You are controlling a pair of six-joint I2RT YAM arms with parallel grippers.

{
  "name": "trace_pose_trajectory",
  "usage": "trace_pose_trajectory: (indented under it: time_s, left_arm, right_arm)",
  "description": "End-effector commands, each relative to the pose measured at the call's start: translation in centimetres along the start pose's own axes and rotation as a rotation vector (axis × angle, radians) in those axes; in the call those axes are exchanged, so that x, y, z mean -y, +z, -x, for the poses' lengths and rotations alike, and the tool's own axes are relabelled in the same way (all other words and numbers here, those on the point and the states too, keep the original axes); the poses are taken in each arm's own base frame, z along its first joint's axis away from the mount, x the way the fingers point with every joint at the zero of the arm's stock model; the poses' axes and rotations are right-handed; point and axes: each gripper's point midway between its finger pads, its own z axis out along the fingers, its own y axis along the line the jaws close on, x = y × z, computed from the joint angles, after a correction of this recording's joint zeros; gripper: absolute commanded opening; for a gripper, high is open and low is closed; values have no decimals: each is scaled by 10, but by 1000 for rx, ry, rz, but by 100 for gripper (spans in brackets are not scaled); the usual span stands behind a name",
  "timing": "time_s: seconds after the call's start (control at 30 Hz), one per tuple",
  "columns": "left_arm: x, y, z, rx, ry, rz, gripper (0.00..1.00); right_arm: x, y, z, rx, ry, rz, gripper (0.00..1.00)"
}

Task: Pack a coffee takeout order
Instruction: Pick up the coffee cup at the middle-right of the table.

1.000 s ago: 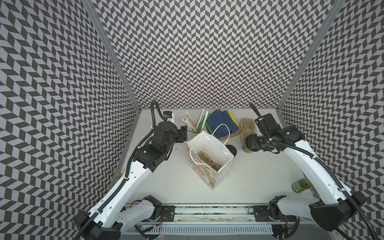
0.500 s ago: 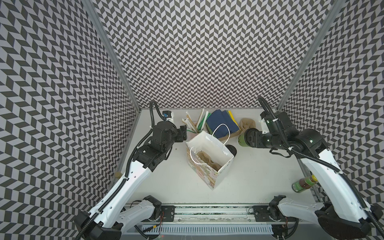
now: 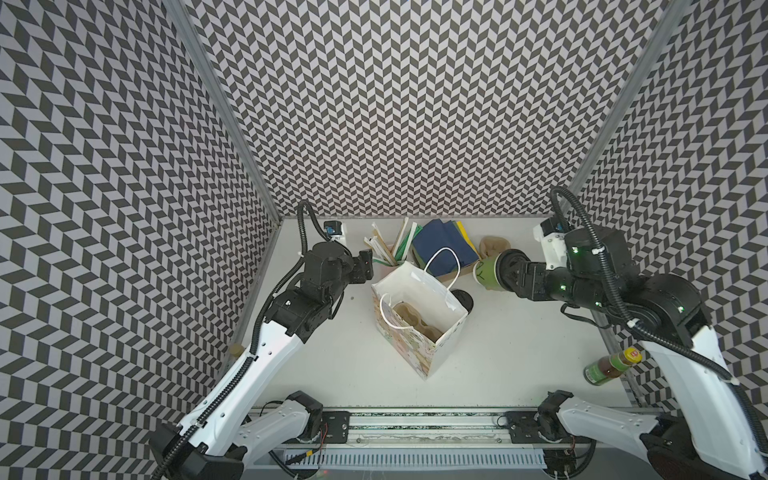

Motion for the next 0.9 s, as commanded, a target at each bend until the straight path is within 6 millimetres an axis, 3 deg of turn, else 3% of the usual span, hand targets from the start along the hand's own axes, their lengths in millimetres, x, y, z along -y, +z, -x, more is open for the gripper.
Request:
trace_pose_trajectory:
  time_s: [0.0,0.87]
  left_arm:
    - [0,2,1,9,-8,-8,78]
    - [-2,3,1,10,-10,-5,78]
  right_arm:
    - [-11,-9,4,18,-7,60,54]
    - [-28,-27,10,37,-3,159,45]
